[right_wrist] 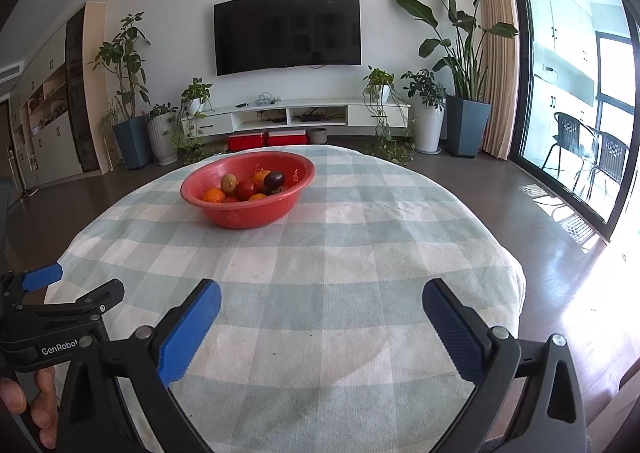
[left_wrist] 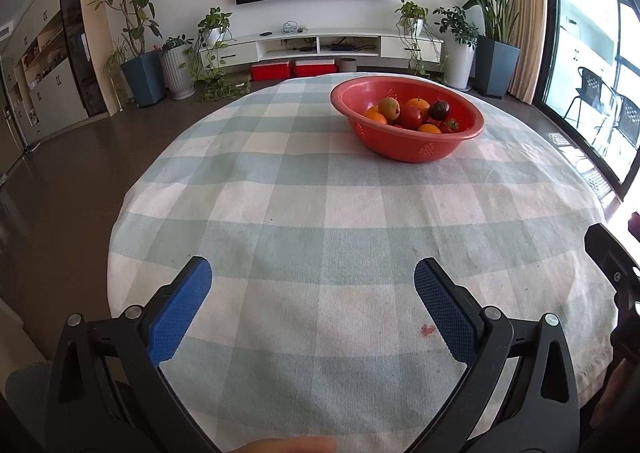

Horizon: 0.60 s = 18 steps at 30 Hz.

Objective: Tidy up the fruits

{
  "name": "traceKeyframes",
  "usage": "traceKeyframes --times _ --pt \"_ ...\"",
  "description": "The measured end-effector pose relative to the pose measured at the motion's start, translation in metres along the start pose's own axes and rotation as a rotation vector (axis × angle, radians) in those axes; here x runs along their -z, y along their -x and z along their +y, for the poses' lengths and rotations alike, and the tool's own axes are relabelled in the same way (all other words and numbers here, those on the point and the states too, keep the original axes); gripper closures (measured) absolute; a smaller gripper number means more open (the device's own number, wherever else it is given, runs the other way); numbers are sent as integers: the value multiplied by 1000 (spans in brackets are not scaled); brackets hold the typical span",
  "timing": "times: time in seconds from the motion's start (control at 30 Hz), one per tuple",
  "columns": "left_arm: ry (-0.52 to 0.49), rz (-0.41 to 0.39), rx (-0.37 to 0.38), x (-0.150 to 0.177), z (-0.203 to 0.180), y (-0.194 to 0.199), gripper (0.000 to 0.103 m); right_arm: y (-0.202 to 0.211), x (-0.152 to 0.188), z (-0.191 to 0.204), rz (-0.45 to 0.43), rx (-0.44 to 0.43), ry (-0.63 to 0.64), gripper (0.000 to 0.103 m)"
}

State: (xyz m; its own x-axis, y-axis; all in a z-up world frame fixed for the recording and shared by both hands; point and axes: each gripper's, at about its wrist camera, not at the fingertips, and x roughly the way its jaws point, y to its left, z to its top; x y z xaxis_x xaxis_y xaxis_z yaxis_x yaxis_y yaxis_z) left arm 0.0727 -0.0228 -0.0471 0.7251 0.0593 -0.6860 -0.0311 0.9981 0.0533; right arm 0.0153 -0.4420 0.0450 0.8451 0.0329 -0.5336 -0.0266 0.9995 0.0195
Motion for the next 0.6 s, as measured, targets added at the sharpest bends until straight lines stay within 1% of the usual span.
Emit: traceKeyframes --times 0.13,0.6 --pt "4 18 3 1 2 -2 0 -1 1 5 9 2 23 0" --pt "-1 14 22 1 2 -1 0 -3 3 6 24 1 18 0"
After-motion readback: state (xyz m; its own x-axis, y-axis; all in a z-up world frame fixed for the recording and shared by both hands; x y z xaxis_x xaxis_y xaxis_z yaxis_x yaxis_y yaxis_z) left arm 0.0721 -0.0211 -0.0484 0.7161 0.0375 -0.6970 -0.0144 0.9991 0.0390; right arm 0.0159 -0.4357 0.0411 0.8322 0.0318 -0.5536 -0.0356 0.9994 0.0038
